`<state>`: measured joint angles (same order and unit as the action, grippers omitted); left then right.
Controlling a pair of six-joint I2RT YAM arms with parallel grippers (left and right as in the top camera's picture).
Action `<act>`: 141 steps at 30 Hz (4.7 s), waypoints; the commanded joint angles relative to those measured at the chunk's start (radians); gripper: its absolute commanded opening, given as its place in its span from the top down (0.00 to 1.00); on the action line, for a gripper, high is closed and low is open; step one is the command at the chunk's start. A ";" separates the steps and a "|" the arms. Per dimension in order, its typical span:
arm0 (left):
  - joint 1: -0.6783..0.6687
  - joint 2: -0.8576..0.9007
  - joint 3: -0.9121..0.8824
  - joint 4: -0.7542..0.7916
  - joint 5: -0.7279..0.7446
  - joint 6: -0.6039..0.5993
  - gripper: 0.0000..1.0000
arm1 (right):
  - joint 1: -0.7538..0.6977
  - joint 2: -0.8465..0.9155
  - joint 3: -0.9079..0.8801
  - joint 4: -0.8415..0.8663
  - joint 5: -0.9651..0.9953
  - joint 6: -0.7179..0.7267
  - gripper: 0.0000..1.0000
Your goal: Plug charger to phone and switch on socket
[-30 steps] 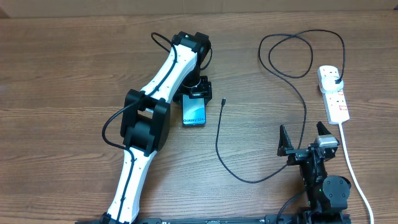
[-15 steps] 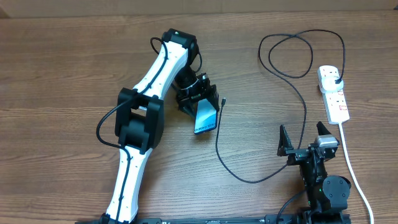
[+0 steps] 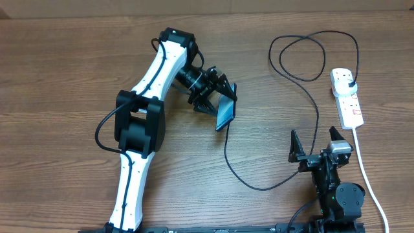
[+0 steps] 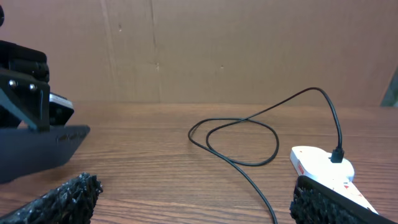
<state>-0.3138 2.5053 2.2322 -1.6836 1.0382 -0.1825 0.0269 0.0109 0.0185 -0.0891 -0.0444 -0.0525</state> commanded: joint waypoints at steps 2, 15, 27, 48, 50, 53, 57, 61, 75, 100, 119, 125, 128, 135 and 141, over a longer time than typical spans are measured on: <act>0.047 -0.001 0.028 -0.007 0.208 0.023 0.27 | 0.005 -0.008 -0.010 0.060 0.042 -0.016 0.00; 0.080 -0.001 0.028 -0.007 0.473 0.023 0.27 | 0.006 -0.008 -0.010 0.140 -0.637 0.536 0.00; 0.080 -0.001 0.028 -0.007 0.544 -0.002 0.27 | 0.006 0.062 0.203 -0.289 -0.460 0.406 0.00; 0.080 -0.001 0.028 -0.007 0.544 -0.069 0.28 | 0.006 1.151 0.640 -0.287 -1.155 0.357 0.00; 0.080 -0.001 0.028 -0.007 0.544 -0.073 0.27 | 0.007 1.208 0.640 -0.292 -1.154 0.326 0.00; 0.080 -0.001 0.028 -0.007 0.544 -0.078 0.28 | 0.029 1.220 0.644 -0.368 -0.984 0.290 0.00; 0.080 -0.001 0.028 -0.007 0.544 -0.080 0.27 | 0.081 1.220 0.705 -0.544 -0.691 0.290 0.00; 0.080 -0.001 0.028 -0.007 0.544 -0.080 0.27 | 0.150 1.220 0.866 -0.786 -0.389 0.304 0.00; 0.080 -0.001 0.028 -0.007 0.544 -0.080 0.27 | 0.422 1.209 1.275 -1.017 0.009 0.577 0.00; 0.080 -0.001 0.028 -0.007 0.543 -0.080 0.28 | 0.704 1.498 1.556 -0.915 0.338 0.557 0.13; 0.080 -0.001 0.028 -0.007 0.543 -0.097 0.27 | 0.720 1.626 1.554 -0.857 0.482 0.682 0.30; 0.080 -0.001 0.028 -0.007 0.543 -0.111 0.27 | 0.720 1.626 1.554 -0.842 0.487 0.681 0.38; 0.080 -0.001 0.028 -0.007 0.543 -0.114 0.27 | 0.720 1.626 1.554 -0.841 0.509 0.681 0.41; 0.080 -0.001 0.028 -0.007 0.543 -0.140 0.27 | 0.720 1.630 1.554 -0.832 0.516 0.681 0.48; 0.080 -0.001 0.028 -0.007 0.543 -0.140 0.27 | 0.720 1.645 1.554 -0.832 0.535 0.681 0.52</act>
<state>-0.2291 2.5053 2.2322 -1.6871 1.5337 -0.3122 0.7414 1.6424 1.5467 -0.9272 0.4553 0.6281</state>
